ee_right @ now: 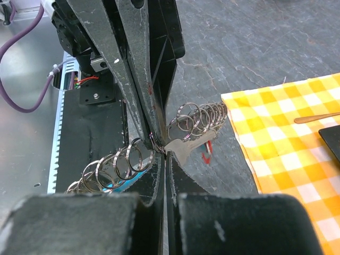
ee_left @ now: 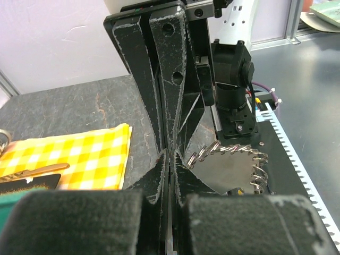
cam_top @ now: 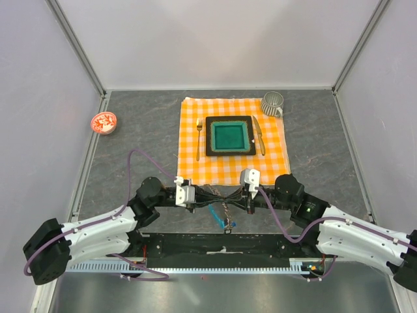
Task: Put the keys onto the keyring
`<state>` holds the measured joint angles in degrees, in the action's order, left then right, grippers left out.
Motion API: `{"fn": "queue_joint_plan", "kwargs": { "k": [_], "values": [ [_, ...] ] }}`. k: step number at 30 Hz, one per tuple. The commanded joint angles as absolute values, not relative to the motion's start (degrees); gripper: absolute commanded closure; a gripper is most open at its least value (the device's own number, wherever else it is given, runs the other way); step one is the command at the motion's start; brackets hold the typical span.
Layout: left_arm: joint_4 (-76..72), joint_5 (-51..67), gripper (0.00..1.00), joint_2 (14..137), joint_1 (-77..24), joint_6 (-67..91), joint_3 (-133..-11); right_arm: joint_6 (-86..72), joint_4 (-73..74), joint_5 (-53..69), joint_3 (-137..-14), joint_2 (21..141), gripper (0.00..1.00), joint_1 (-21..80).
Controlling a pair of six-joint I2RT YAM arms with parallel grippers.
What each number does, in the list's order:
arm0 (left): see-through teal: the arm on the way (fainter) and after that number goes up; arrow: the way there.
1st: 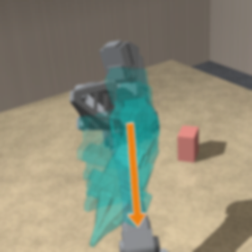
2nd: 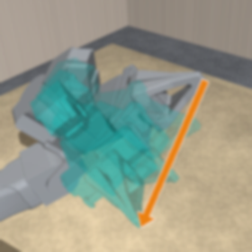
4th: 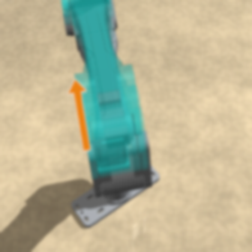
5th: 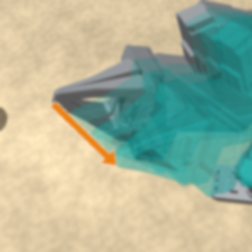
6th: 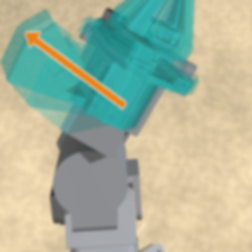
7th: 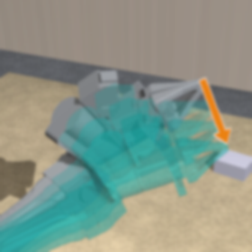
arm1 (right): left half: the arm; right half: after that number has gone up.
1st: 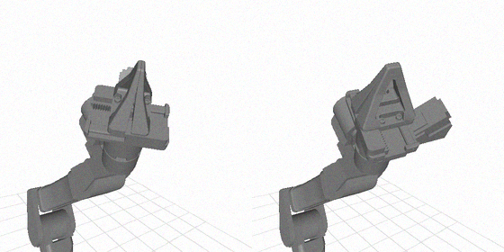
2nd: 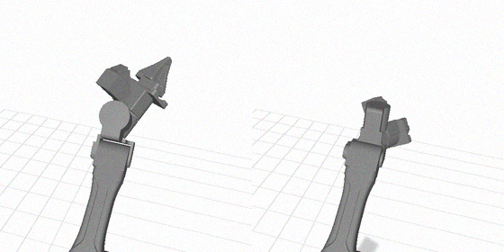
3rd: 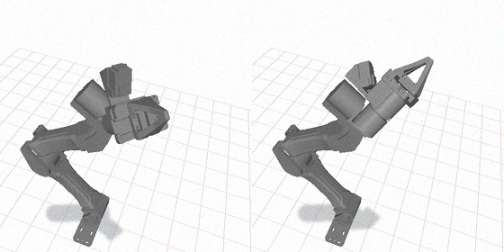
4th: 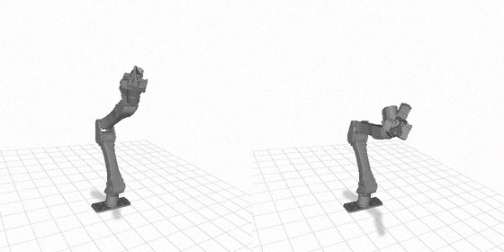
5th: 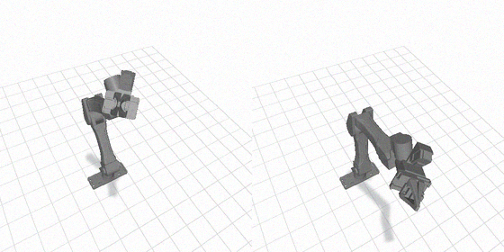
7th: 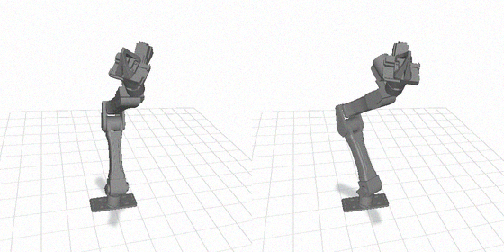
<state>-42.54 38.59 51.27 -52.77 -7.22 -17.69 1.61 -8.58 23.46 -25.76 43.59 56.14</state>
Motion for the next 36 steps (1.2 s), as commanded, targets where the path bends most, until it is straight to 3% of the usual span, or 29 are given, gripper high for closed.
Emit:
{"fn": "queue_joint_plan", "kwargs": {
  "k": [1,17,21,26,30,36],
  "values": [
    [-57.91,41.13,0.98,52.73,-53.00,-5.54,-19.34,-1.39,-11.59,25.57,-25.84,45.52,1.00,56.25],
    [-67.84,35.77,0.98,53.09,-53.09,-4.75,-15.82,-6.50,-16.52,19.07,-21.09,47.11,0.95,56.25],
    [-68.47,34.90,0.98,53.18,-53.00,-4.66,-15.29,-4.75,-12.84,17.94,-22.67,46.76,0.87,56.34],
    [-68.47,33.31,0.98,51.95,-53.00,-4.48,-13.10,-2.29,-6.77,12.75,-23.47,39.05,0.66,56.25],
    [-66.45,34.44,0.98,51.33,-53.09,-4.04,-12.04,-0.71,-6.06,11.25,-23.38,33.93,0.62,56.34],
    [-66.35,36.74,0.98,51.94,-53.00,-3.25,-11.60,2.11,-10.10,19.33,-23.38,31.90,0.58,56.25]
  ]
}}
